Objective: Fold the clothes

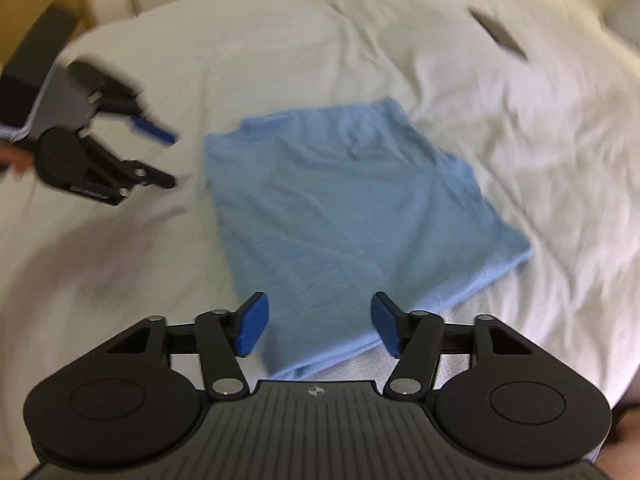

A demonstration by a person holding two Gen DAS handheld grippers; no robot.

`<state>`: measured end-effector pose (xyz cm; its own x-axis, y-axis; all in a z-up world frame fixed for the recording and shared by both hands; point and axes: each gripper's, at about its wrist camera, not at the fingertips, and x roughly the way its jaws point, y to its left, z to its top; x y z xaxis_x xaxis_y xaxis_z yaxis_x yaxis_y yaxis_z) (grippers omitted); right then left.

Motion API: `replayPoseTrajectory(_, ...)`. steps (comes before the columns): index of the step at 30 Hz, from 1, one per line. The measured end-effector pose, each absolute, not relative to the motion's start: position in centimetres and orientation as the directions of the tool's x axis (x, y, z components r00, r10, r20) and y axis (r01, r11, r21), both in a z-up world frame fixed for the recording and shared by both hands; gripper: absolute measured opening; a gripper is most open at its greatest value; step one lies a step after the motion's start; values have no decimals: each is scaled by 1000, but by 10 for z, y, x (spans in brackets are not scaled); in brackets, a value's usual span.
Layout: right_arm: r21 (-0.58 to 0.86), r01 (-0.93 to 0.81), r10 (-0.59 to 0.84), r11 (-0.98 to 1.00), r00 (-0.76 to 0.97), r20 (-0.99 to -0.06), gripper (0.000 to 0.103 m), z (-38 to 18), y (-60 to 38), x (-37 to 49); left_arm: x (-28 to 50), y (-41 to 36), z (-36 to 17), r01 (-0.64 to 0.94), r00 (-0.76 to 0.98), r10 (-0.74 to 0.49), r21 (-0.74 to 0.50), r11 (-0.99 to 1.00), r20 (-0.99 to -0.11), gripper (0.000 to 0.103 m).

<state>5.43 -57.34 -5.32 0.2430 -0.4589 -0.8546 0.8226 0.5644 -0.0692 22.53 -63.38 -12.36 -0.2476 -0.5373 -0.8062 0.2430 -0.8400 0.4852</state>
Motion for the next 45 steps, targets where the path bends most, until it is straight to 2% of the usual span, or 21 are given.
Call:
replayPoseTrajectory(2,-177,783,-488,597,180,-854,63,-58,-559,76,219,-629,-142,103,-257,-570,564,-819,-781,52)
replayPoseTrajectory(4,-268,720,-508,640,134,-851,63,-72,-549,97,217,-633,-158,39,-266,-606,620,-784,-750,52)
replayPoseTrajectory(6,-349,650,-534,675,104,-839,63,-89,-540,112,215,-642,-170,9,-275,-634,658,-753,-722,52)
replayPoseTrajectory(9,-468,538,-582,701,53,-811,64,-117,-531,129,214,-657,-183,-23,-291,-670,705,-709,-683,44)
replayPoseTrajectory(13,-543,482,-639,687,45,-768,62,-132,-527,126,215,-673,-190,-49,-301,-694,737,-674,-654,40)
replayPoseTrajectory(15,-558,499,-655,663,26,-756,59,-131,-532,116,215,-678,-192,-67,-300,-693,739,-671,-656,35)
replayPoseTrajectory(17,-565,511,-663,648,12,-749,58,-130,-537,108,211,-681,-194,-82,-290,-685,731,-678,-668,21)
replayPoseTrajectory(18,-564,512,-662,648,12,-749,52,-130,-539,105,210,-682,-193,-81,-283,-679,722,-687,-678,18)
replayPoseTrajectory(19,-565,504,-662,653,18,-749,49,-130,-540,104,208,-683,-192,-78,-276,-672,713,-697,-687,11)
replayPoseTrajectory(20,-568,490,-663,662,28,-749,41,-129,-541,103,207,-682,-189,-69,-271,-667,706,-705,-694,5)
replayPoseTrajectory(21,-561,481,-657,674,41,-753,28,-128,-542,102,206,-682,-185,-60,-267,-663,698,-713,-700,5)
replayPoseTrajectory(24,-507,487,-618,711,89,-781,5,-118,-548,96,206,-681,-166,-18,-253,-662,688,-726,-705,4)
replayPoseTrajectory(32,-497,526,-641,691,127,-757,3,-35,-556,63,188,-667,-74,91,-265,-685,689,-719,-679,3)
replayPoseTrajectory(35,-519,537,-666,665,112,-738,2,-1,-560,44,172,-664,-41,137,-258,-668,658,-740,-698,3)
replayPoseTrajectory(45,-551,582,-709,598,64,-702,1,79,-566,-42,75,-674,39,261,-264,-671,618,-742,-693,3)
